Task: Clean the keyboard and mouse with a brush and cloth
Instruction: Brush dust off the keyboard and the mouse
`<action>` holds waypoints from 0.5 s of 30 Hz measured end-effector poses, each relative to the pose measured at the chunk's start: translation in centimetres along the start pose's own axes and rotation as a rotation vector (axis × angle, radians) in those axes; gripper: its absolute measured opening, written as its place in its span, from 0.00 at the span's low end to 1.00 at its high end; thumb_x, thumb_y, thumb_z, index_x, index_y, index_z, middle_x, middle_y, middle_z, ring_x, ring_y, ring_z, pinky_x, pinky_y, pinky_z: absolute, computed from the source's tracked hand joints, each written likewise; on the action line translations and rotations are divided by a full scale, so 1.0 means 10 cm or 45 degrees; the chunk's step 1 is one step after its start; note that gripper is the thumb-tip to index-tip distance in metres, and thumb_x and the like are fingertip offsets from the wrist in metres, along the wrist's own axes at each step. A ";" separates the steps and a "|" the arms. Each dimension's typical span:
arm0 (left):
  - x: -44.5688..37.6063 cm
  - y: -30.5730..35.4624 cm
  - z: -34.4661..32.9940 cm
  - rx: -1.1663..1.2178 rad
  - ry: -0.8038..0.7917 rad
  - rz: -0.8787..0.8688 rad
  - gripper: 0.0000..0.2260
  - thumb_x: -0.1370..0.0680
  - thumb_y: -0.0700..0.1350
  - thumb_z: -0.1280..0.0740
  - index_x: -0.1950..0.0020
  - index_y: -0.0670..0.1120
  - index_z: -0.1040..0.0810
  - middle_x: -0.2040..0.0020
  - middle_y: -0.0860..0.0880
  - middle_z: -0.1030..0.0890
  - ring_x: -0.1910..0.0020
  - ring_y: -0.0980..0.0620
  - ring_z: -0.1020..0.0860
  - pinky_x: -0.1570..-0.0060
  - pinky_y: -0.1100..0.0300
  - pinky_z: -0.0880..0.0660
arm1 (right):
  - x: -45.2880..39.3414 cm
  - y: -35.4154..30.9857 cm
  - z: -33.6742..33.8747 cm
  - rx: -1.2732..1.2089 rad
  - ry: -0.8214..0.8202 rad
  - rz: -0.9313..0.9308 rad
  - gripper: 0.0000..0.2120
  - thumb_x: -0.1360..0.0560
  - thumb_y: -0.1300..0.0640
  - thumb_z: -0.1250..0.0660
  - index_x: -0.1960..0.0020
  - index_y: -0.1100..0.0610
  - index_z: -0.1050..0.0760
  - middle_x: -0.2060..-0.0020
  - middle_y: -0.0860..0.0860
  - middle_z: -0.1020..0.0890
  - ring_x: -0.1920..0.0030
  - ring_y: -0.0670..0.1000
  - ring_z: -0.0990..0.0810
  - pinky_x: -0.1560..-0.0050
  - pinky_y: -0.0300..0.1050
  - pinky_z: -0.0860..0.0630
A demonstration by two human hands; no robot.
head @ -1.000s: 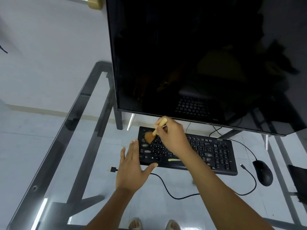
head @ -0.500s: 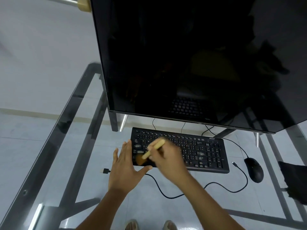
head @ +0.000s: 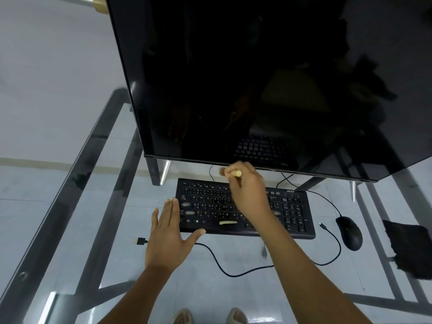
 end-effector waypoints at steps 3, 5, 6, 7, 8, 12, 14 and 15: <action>0.00 -0.01 0.00 -0.015 -0.006 0.004 0.46 0.27 0.74 0.47 0.22 0.40 0.46 0.23 0.44 0.40 0.22 0.49 0.48 0.24 0.47 0.52 | -0.03 -0.05 -0.24 -0.136 -0.227 -0.086 0.04 0.22 0.60 0.34 0.52 0.53 0.23 0.58 0.50 0.17 0.61 0.50 0.18 0.61 0.41 0.21; 0.01 0.00 0.00 -0.010 0.000 0.003 0.46 0.27 0.74 0.47 0.22 0.40 0.45 0.23 0.43 0.40 0.22 0.49 0.47 0.24 0.46 0.51 | -0.02 -0.11 -0.35 -0.022 -0.260 -0.046 0.03 0.22 0.60 0.34 0.52 0.54 0.22 0.56 0.50 0.18 0.61 0.48 0.20 0.59 0.43 0.22; 0.01 0.01 0.01 -0.003 0.006 -0.003 0.46 0.27 0.73 0.46 0.23 0.40 0.45 0.23 0.43 0.39 0.22 0.49 0.47 0.24 0.46 0.50 | -0.04 -0.14 -0.31 0.001 -0.175 -0.019 0.03 0.22 0.61 0.34 0.52 0.55 0.22 0.55 0.49 0.19 0.60 0.47 0.21 0.59 0.41 0.23; 0.01 0.03 0.01 0.002 0.013 -0.008 0.45 0.27 0.73 0.45 0.23 0.40 0.45 0.23 0.43 0.39 0.23 0.50 0.47 0.25 0.46 0.50 | -0.06 -0.15 -0.26 -0.034 -0.100 -0.018 0.03 0.22 0.61 0.34 0.53 0.55 0.22 0.56 0.48 0.19 0.60 0.47 0.21 0.60 0.39 0.23; 0.01 0.04 0.02 0.002 0.020 -0.011 0.45 0.27 0.73 0.45 0.23 0.40 0.44 0.24 0.43 0.39 0.23 0.50 0.47 0.25 0.46 0.50 | -0.08 -0.17 -0.25 -0.083 -0.085 -0.028 0.03 0.22 0.60 0.34 0.53 0.54 0.22 0.58 0.47 0.19 0.59 0.47 0.20 0.60 0.38 0.22; 0.02 0.00 0.01 -0.006 0.001 0.014 0.45 0.27 0.73 0.46 0.22 0.41 0.45 0.23 0.43 0.40 0.22 0.50 0.48 0.24 0.48 0.53 | -0.04 -0.19 -0.45 0.029 -0.328 -0.008 0.03 0.22 0.60 0.35 0.51 0.56 0.23 0.61 0.47 0.19 0.67 0.38 0.22 0.67 0.31 0.27; 0.02 0.01 0.01 0.002 -0.001 0.003 0.45 0.27 0.73 0.46 0.22 0.40 0.45 0.23 0.43 0.40 0.22 0.49 0.47 0.24 0.48 0.53 | -0.05 -0.13 -0.25 0.073 -0.146 -0.004 0.03 0.22 0.61 0.35 0.51 0.56 0.23 0.57 0.50 0.20 0.64 0.43 0.23 0.65 0.37 0.27; 0.02 0.02 0.01 0.001 0.000 -0.002 0.45 0.27 0.73 0.46 0.23 0.40 0.45 0.23 0.43 0.39 0.23 0.49 0.47 0.25 0.48 0.53 | -0.05 -0.07 -0.16 0.052 -0.103 -0.023 0.03 0.22 0.61 0.35 0.52 0.56 0.23 0.57 0.51 0.19 0.63 0.45 0.22 0.63 0.39 0.25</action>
Point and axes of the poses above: each hand's wrist, its own x-axis away from the middle knuckle, its own z-axis out of the back of the hand, y = z × x, the point moved 9 cm from there along -x, towards the middle knuckle
